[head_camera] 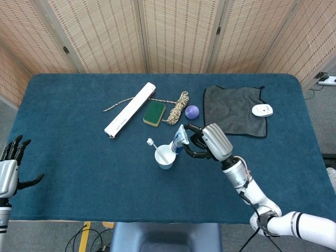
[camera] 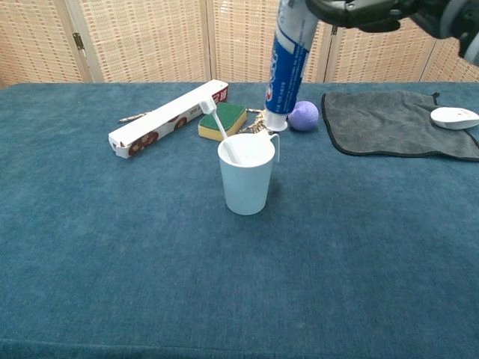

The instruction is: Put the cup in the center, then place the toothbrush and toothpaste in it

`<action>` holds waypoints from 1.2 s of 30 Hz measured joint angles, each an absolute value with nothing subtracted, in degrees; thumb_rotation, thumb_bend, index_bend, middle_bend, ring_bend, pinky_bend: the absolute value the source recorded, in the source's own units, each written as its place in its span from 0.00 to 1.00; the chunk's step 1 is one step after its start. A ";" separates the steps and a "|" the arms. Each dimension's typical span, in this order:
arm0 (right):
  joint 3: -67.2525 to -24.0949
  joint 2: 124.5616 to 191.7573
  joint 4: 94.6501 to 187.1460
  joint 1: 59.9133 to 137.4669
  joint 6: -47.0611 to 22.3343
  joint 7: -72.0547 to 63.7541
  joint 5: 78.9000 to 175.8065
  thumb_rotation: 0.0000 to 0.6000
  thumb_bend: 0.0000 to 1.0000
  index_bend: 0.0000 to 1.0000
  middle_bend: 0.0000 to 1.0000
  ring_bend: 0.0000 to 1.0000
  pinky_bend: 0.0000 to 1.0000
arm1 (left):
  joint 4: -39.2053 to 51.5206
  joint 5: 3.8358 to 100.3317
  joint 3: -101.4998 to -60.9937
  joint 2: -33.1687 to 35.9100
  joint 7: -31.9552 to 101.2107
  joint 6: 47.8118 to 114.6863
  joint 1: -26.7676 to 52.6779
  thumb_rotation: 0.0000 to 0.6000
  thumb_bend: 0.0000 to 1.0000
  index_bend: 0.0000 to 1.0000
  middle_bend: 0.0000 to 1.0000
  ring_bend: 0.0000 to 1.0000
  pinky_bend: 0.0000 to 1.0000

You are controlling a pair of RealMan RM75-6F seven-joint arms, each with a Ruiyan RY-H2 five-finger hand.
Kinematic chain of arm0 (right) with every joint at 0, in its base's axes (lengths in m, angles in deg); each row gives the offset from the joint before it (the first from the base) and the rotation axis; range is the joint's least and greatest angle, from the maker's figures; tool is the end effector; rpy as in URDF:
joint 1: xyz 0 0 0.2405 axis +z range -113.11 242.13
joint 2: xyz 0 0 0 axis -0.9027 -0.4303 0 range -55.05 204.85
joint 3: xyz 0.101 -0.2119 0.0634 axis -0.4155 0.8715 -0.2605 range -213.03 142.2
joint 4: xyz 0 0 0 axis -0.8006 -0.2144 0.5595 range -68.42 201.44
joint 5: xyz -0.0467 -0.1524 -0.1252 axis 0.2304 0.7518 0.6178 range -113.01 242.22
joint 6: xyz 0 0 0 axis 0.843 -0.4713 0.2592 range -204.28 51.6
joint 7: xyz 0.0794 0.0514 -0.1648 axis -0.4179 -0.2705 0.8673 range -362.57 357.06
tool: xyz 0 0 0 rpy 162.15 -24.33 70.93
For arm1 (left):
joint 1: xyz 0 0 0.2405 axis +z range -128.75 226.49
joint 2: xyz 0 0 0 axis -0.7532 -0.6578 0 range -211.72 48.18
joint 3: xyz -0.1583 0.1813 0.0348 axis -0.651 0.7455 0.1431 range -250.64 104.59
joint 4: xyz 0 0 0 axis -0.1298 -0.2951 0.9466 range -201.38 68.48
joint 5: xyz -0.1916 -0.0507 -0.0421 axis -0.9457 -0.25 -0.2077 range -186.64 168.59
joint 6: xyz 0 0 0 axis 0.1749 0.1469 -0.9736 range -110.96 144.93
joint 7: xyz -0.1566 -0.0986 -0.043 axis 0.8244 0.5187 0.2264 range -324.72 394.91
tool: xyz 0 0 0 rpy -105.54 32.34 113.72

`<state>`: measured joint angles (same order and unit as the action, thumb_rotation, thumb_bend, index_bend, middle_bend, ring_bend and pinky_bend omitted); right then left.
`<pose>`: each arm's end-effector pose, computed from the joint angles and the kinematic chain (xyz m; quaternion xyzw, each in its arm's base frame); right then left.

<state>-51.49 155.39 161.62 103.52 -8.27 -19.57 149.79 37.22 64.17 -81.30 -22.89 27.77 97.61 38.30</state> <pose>-0.0525 -0.3574 0.0674 0.6144 -0.4149 0.6285 0.2351 -0.2710 0.2663 0.1838 -0.5585 -0.4048 -0.3840 0.6138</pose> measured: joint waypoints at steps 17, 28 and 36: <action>-51.64 161.77 156.70 109.88 -16.54 -14.36 144.40 1.00 0.55 0.78 0.97 1.00 1.00 | 35.76 63.81 -80.89 -22.54 29.24 97.56 38.95 1.00 0.21 0.12 0.04 0.06 0.37; -49.42 163.94 152.56 110.16 -18.35 -15.35 143.93 1.00 0.48 0.78 0.96 1.00 1.00 | 35.10 63.33 -80.89 -21.86 28.91 96.46 38.43 1.00 0.21 0.11 0.04 0.06 0.37; -47.53 164.98 150.24 110.35 -19.76 -15.29 144.51 1.00 0.32 0.59 0.92 1.00 1.00 | 35.11 62.99 -81.00 -21.61 28.47 96.10 38.15 1.00 0.21 0.11 0.04 0.06 0.37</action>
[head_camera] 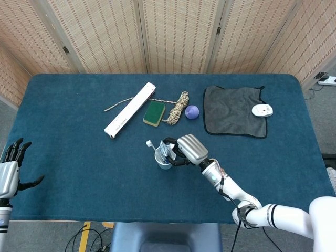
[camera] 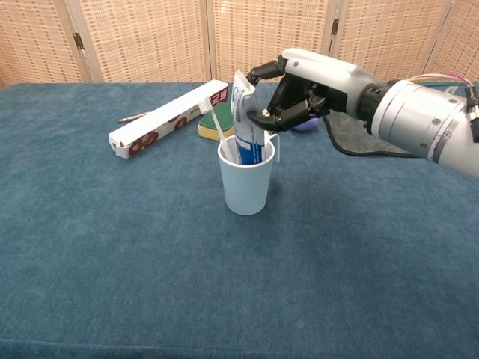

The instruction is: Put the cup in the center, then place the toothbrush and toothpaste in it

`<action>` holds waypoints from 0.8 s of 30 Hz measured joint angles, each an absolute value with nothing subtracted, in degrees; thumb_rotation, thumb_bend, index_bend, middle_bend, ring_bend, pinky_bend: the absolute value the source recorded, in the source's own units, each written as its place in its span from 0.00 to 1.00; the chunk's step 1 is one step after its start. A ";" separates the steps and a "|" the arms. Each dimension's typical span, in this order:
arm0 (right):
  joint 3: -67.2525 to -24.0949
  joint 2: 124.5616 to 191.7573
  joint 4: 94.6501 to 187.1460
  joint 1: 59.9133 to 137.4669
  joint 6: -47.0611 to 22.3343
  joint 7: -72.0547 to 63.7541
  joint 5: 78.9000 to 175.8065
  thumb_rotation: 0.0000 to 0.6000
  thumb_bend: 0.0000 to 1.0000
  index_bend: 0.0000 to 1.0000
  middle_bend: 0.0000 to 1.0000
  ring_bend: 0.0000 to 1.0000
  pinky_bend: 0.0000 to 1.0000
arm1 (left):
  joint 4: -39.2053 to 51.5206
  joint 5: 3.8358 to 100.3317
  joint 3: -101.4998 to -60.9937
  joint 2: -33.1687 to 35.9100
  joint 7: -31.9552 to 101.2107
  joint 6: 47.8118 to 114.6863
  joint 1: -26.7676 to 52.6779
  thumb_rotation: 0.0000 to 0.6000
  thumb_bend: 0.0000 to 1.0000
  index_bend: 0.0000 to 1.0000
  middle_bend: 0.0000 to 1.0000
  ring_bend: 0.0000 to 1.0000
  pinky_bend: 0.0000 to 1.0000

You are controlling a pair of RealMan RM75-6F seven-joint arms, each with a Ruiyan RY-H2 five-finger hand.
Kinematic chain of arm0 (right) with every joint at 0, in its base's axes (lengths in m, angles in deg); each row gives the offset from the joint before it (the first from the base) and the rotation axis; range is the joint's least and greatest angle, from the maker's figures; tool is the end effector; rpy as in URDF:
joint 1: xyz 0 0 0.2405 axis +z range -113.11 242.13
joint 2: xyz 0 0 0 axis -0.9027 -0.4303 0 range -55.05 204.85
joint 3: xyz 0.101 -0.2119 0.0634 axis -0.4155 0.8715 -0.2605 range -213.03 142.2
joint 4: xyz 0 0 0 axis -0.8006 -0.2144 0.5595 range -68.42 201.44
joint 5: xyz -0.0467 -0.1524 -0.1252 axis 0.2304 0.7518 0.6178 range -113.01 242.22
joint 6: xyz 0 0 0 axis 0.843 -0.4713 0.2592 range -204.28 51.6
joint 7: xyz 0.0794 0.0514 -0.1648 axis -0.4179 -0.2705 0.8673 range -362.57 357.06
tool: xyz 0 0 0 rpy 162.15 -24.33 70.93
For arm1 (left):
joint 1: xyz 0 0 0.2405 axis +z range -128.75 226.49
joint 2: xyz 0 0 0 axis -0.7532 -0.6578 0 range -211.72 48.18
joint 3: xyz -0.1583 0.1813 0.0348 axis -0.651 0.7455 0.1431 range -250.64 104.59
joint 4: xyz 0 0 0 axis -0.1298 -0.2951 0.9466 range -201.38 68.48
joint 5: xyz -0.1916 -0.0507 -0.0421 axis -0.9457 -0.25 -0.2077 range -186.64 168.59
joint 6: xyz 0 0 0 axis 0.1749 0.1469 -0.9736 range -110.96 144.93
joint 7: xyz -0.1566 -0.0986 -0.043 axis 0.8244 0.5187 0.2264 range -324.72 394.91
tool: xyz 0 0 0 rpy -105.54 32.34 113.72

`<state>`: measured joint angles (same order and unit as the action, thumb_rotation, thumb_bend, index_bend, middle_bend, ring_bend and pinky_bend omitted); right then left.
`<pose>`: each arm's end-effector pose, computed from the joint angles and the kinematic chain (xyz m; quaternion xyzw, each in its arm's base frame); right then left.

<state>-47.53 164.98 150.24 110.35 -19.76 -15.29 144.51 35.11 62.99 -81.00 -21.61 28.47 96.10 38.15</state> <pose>-0.0567 -0.3687 -0.0230 0.6914 -0.4424 0.5210 0.2340 -0.2823 0.2669 0.1764 -0.5570 -0.4180 -0.3722 0.6136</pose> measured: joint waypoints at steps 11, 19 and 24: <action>-47.08 164.34 151.01 109.66 -18.54 -13.96 145.10 1.00 0.28 0.29 0.92 1.00 1.00 | 35.10 63.14 -81.06 -21.47 28.33 96.04 37.94 1.00 0.21 0.11 0.04 0.06 0.37; -47.06 162.53 152.49 108.52 -16.45 -13.17 145.83 1.00 0.28 0.03 0.92 1.00 1.00 | 34.72 63.11 -81.21 -21.15 28.41 95.74 37.61 1.00 0.21 0.11 0.04 0.06 0.37; -46.96 160.46 154.18 107.50 -14.68 -12.64 146.84 1.00 0.29 0.03 0.91 1.00 1.00 | 34.54 63.01 -81.20 -20.76 28.04 95.36 37.29 1.00 0.21 0.11 0.04 0.06 0.37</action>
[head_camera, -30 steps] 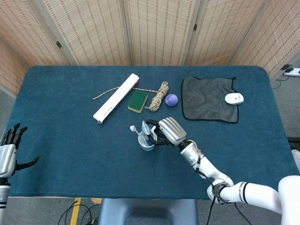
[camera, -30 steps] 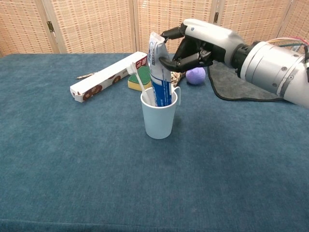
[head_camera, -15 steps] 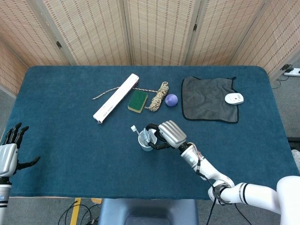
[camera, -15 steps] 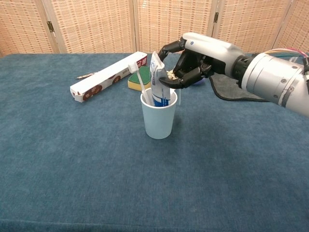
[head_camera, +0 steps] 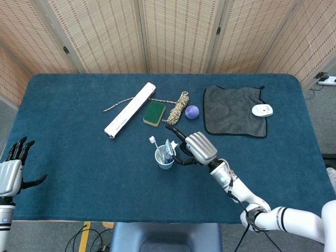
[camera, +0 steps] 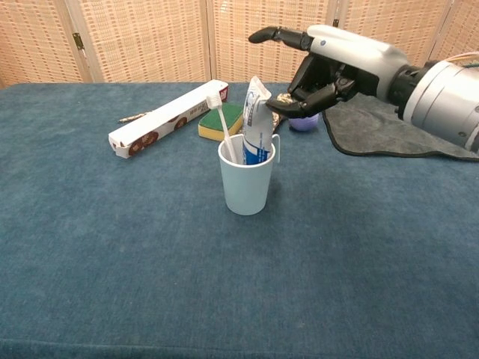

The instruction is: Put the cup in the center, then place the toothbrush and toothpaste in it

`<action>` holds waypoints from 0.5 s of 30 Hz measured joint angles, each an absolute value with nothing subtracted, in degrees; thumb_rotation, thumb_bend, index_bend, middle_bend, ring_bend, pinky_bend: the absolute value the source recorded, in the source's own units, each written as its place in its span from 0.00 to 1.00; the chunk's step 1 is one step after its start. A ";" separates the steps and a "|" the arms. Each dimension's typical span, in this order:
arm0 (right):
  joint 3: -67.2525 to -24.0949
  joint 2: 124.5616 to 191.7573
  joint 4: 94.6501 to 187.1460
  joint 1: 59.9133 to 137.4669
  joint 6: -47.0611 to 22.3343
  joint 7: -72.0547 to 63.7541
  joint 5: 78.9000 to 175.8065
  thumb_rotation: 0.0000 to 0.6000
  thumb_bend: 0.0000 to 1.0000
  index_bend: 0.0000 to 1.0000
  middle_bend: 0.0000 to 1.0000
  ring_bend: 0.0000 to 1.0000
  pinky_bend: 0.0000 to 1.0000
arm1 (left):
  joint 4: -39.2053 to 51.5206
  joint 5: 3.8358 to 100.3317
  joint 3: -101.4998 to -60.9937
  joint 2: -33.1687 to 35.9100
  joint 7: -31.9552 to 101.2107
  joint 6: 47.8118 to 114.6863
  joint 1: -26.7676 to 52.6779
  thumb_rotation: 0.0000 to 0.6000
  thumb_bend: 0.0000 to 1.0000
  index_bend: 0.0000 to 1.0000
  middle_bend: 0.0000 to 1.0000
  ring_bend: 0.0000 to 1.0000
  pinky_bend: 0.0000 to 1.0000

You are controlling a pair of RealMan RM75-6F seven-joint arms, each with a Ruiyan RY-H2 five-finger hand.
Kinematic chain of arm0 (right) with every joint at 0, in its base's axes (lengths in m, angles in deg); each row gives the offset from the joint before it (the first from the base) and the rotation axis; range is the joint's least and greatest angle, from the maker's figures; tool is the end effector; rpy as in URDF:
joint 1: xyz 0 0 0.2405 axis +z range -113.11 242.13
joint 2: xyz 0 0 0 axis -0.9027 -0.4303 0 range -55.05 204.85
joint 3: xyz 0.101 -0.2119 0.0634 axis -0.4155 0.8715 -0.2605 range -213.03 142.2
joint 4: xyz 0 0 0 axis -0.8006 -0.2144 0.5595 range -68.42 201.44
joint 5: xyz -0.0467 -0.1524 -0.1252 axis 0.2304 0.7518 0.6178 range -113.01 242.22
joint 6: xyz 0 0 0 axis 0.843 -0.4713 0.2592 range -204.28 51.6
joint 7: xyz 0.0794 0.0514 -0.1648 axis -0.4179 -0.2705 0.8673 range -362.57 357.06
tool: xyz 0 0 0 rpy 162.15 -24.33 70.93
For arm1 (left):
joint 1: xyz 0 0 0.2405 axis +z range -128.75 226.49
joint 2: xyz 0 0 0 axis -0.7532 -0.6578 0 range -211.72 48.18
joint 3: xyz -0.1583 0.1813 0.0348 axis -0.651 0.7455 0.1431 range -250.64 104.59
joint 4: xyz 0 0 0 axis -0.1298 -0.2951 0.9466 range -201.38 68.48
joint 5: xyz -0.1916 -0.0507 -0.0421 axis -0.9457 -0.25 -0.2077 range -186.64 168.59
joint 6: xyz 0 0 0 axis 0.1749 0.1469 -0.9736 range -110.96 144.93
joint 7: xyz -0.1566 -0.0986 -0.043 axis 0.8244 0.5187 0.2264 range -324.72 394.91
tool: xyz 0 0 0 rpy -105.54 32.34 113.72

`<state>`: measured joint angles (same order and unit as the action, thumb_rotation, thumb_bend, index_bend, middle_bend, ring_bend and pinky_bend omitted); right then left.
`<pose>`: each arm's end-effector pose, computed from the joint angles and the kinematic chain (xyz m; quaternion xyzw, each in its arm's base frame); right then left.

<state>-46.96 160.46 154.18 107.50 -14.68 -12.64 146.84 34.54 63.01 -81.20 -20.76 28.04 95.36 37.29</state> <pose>-0.0663 -0.3636 0.0100 0.6872 -0.4059 0.5415 0.2642 -0.2794 0.2720 0.1711 -0.5629 -0.4163 -0.3736 0.6085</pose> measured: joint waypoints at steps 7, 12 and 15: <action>-46.64 154.90 157.41 104.46 -10.62 -7.15 147.60 1.00 0.38 0.20 0.80 1.00 1.00 | 34.24 62.75 -81.43 -20.16 26.38 95.57 36.89 1.00 0.21 0.11 0.04 0.06 0.37; -45.57 148.66 161.35 100.12 -7.25 -0.47 146.43 1.00 0.41 0.33 0.66 0.86 0.95 | 33.62 62.27 -81.60 -19.12 25.46 95.86 36.70 1.00 0.21 0.11 0.04 0.06 0.37; -44.37 145.13 163.30 96.96 -5.21 3.57 145.22 1.00 0.41 0.33 0.56 0.66 0.77 | 33.19 62.50 -81.51 -18.63 25.13 96.00 36.62 1.00 0.21 0.11 0.04 0.06 0.37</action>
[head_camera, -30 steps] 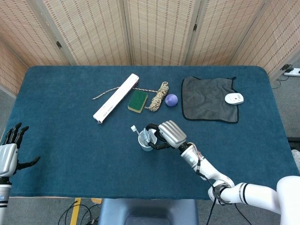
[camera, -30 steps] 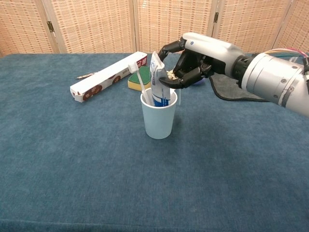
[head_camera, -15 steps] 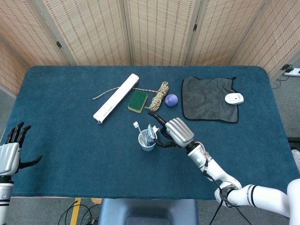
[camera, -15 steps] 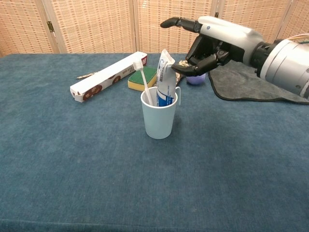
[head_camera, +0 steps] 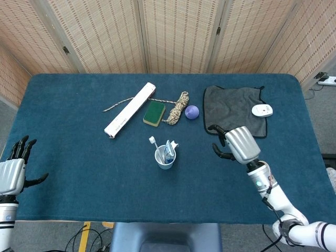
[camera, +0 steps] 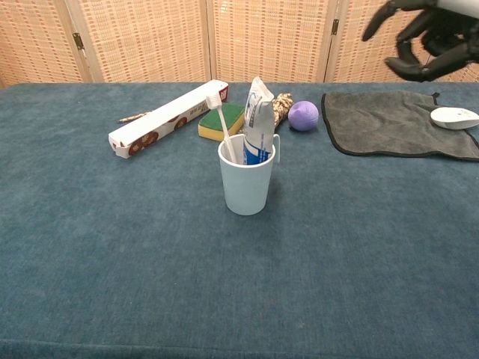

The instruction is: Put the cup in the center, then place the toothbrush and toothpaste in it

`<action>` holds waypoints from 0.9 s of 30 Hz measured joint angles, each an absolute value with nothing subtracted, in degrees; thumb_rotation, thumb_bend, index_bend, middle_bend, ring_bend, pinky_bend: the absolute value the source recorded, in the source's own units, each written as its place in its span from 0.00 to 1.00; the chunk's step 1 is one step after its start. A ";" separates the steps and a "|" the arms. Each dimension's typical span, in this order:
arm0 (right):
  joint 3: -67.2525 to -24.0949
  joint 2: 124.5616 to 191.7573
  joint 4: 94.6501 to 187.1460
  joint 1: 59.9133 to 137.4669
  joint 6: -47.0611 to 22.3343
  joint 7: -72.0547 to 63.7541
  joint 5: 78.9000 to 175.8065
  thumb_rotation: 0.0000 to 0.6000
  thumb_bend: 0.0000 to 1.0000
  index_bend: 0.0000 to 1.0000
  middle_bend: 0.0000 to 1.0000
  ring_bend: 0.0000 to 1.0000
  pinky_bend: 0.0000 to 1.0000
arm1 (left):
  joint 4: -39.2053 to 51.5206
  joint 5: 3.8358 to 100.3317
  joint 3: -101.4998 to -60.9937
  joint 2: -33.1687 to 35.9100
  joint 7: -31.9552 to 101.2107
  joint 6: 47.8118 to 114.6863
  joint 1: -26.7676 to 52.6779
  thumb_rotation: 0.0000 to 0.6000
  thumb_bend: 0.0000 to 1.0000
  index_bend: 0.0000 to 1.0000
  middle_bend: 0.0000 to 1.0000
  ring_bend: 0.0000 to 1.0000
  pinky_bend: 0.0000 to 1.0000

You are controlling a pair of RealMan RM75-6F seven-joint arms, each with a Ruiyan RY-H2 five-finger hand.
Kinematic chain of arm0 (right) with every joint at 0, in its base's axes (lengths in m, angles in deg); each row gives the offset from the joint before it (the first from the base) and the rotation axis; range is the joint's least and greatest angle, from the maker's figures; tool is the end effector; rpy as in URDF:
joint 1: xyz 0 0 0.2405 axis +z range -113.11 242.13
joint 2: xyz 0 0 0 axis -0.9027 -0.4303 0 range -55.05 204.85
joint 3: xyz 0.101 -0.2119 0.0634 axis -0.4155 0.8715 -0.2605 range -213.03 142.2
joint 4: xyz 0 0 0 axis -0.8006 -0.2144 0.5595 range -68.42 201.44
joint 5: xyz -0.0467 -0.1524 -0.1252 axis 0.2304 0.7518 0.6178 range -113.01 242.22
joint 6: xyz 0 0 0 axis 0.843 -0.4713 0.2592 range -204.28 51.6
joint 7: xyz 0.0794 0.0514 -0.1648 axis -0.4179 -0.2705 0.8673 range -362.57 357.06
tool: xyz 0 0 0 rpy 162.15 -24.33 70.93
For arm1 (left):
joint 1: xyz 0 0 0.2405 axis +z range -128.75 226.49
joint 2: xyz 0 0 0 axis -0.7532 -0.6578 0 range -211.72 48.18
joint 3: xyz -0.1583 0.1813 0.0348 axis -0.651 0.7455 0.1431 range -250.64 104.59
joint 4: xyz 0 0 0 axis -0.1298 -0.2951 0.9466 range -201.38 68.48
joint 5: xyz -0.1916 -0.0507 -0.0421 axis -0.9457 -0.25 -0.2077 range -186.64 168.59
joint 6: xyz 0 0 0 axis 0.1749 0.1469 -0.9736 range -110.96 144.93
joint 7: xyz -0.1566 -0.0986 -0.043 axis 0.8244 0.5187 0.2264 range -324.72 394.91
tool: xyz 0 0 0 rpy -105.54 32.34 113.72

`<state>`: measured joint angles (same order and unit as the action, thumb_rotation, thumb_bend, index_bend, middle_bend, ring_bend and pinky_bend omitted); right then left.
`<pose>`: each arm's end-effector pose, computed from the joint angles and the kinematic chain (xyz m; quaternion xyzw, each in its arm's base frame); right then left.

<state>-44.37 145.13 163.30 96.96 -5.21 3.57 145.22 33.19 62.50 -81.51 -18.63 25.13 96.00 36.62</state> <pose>-0.1423 -0.3471 0.1009 0.6852 -0.3170 0.4815 0.4452 -0.2788 0.2766 0.1653 -0.5664 -0.4021 -0.3675 0.6183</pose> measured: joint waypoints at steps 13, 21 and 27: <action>-38.14 137.82 167.11 83.46 5.04 9.40 142.67 1.00 0.40 0.10 0.18 0.11 0.19 | 33.22 64.86 -80.09 -15.78 22.44 99.06 37.67 1.00 0.21 0.11 0.04 0.06 0.37; -34.89 137.82 166.31 73.51 13.44 6.50 143.00 1.00 0.40 0.10 0.18 0.11 0.19 | 35.46 67.73 -78.42 -15.04 20.18 102.75 39.71 1.00 0.21 0.11 0.04 0.06 0.37; -33.96 138.85 164.47 69.94 14.88 2.91 143.25 1.00 0.40 0.10 0.18 0.11 0.19 | 36.90 70.40 -76.87 -14.46 18.54 105.27 41.56 1.00 0.21 0.11 0.04 0.06 0.37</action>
<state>-33.96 138.85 164.47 69.94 14.88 2.91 143.25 36.90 70.40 -76.87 -14.46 18.54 105.27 41.56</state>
